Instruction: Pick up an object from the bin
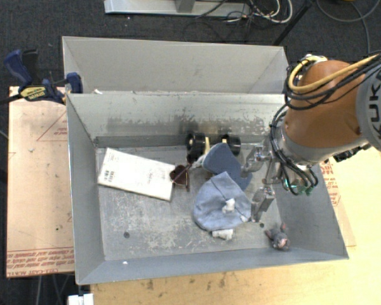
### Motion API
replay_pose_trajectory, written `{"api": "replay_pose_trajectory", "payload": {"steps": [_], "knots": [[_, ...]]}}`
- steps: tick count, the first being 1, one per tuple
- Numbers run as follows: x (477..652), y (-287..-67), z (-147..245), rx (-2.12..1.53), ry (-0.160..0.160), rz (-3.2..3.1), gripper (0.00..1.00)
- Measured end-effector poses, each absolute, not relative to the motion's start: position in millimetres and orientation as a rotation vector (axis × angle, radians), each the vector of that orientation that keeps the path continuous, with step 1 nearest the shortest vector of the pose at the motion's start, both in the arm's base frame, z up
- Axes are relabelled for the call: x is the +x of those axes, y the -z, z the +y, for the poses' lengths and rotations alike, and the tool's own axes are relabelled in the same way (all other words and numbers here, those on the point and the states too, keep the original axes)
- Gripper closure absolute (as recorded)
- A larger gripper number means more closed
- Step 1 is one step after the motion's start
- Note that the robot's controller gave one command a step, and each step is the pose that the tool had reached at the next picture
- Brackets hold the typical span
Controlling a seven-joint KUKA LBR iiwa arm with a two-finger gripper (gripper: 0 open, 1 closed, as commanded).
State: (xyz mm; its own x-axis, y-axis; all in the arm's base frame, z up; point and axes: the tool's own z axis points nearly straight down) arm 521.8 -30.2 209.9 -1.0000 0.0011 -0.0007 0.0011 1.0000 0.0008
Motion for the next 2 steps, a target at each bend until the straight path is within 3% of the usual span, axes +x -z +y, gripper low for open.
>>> {"api": "replay_pose_trajectory", "payload": {"steps": [1,2], "knots": [[526.7,-170,-52,-0.004,-0.001,3.131,0.00],[502.3,-111,-74,0.192,-0.001,3.132,0.00]]}}
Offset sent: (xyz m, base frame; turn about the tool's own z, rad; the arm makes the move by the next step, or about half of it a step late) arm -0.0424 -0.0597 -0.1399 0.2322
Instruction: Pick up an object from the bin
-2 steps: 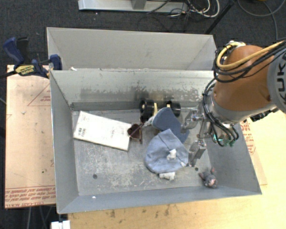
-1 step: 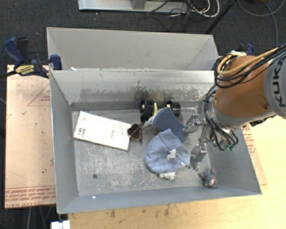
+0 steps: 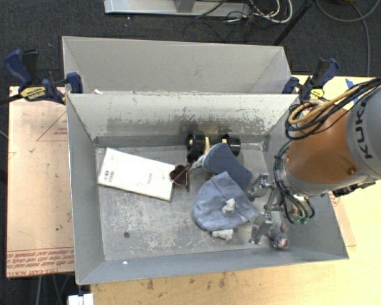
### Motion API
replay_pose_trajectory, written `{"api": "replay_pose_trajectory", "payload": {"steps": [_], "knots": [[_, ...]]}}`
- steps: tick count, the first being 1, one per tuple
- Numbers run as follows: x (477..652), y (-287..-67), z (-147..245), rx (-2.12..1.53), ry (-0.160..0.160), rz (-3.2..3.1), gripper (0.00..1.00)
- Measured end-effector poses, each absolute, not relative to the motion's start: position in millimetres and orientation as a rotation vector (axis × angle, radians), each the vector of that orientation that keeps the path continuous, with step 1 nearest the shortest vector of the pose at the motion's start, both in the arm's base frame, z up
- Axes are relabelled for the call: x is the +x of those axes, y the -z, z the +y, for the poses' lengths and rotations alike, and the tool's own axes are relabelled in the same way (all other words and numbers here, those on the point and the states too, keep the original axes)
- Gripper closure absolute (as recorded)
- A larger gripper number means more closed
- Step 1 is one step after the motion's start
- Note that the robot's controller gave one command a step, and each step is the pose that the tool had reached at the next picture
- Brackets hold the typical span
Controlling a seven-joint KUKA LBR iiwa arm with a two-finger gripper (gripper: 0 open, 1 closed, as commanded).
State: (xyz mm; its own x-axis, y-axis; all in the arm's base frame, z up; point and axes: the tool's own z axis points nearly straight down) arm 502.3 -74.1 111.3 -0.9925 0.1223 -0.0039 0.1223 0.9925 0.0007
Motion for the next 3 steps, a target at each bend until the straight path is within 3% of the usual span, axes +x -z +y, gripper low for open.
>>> {"api": "replay_pose_trajectory", "payload": {"steps": [1,2,3], "knots": [[515.3,-83,-31,0.391,-0.003,3.116,1.00],[515.3,-83,-31,0.390,-0.002,3.116,1.00],[486.1,-147,-19,-0.113,-0.001,3.138,1.00]]}}
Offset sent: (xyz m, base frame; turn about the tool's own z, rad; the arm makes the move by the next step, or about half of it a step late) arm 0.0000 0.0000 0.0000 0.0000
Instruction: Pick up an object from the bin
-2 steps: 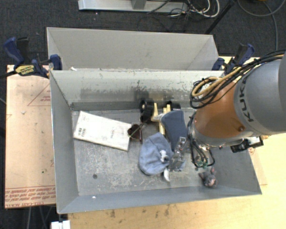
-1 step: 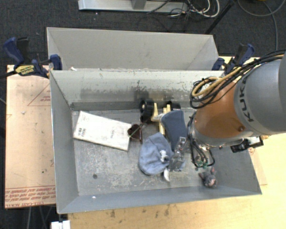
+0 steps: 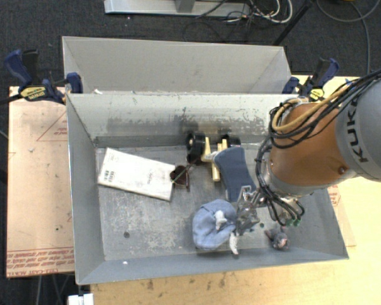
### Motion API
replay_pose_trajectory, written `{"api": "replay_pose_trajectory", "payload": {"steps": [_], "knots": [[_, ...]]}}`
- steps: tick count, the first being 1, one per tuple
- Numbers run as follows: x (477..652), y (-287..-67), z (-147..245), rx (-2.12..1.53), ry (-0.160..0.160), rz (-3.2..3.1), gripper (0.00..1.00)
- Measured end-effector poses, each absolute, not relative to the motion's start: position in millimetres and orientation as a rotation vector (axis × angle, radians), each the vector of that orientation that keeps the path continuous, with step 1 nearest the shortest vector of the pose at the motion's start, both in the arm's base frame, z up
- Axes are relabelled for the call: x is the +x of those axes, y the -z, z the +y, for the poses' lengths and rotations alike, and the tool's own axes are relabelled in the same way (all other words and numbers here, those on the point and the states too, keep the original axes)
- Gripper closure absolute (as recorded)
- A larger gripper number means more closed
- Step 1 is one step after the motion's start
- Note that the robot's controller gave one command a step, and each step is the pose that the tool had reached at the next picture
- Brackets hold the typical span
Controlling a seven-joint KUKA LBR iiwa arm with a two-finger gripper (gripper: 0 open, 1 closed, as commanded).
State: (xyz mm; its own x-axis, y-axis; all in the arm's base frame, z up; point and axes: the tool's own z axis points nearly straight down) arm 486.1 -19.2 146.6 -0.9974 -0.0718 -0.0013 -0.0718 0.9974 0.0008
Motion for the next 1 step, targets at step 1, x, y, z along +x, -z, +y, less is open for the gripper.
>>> {"api": "replay_pose_trajectory", "payload": {"steps": [1], "knots": [[486.1,-146.6,-19.2,-0.114,-0.001,3.138,1.00]]}}
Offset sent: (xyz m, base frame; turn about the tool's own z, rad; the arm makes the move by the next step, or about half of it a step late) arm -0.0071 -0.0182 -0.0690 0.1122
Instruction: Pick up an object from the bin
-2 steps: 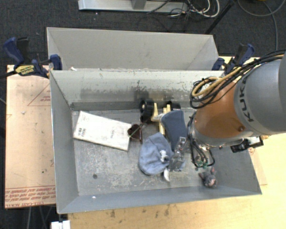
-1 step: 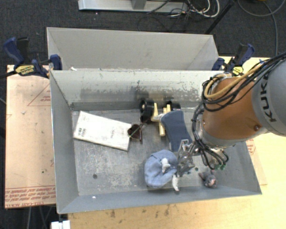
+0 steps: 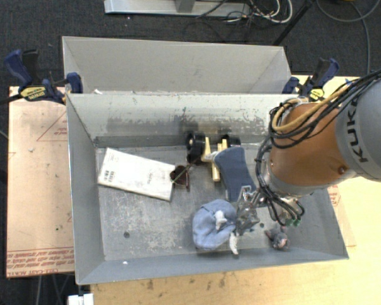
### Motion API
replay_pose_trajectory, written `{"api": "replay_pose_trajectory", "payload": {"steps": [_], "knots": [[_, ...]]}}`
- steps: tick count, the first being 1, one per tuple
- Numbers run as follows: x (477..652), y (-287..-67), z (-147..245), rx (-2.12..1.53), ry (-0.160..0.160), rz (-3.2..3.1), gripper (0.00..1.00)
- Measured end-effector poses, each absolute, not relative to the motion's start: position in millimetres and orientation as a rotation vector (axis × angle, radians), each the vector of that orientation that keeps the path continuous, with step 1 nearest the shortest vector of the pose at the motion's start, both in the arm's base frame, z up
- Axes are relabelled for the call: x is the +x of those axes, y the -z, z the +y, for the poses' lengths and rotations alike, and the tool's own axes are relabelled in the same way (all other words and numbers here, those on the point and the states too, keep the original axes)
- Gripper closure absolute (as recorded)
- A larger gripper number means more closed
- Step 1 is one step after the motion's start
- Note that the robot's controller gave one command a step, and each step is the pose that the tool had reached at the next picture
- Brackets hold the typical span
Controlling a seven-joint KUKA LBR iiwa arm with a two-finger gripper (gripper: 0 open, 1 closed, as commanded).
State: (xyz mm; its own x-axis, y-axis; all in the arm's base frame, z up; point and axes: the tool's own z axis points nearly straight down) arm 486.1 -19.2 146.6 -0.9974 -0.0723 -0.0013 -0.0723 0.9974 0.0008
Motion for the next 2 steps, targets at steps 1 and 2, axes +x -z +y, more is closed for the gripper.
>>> {"api": "replay_pose_trajectory", "payload": {"steps": [1,2], "knots": [[483.0,-105,-30,-0.006,-0.002,3.137,1.00],[509.5,-98,-10,0.009,-0.002,3.141,1.00]]}}
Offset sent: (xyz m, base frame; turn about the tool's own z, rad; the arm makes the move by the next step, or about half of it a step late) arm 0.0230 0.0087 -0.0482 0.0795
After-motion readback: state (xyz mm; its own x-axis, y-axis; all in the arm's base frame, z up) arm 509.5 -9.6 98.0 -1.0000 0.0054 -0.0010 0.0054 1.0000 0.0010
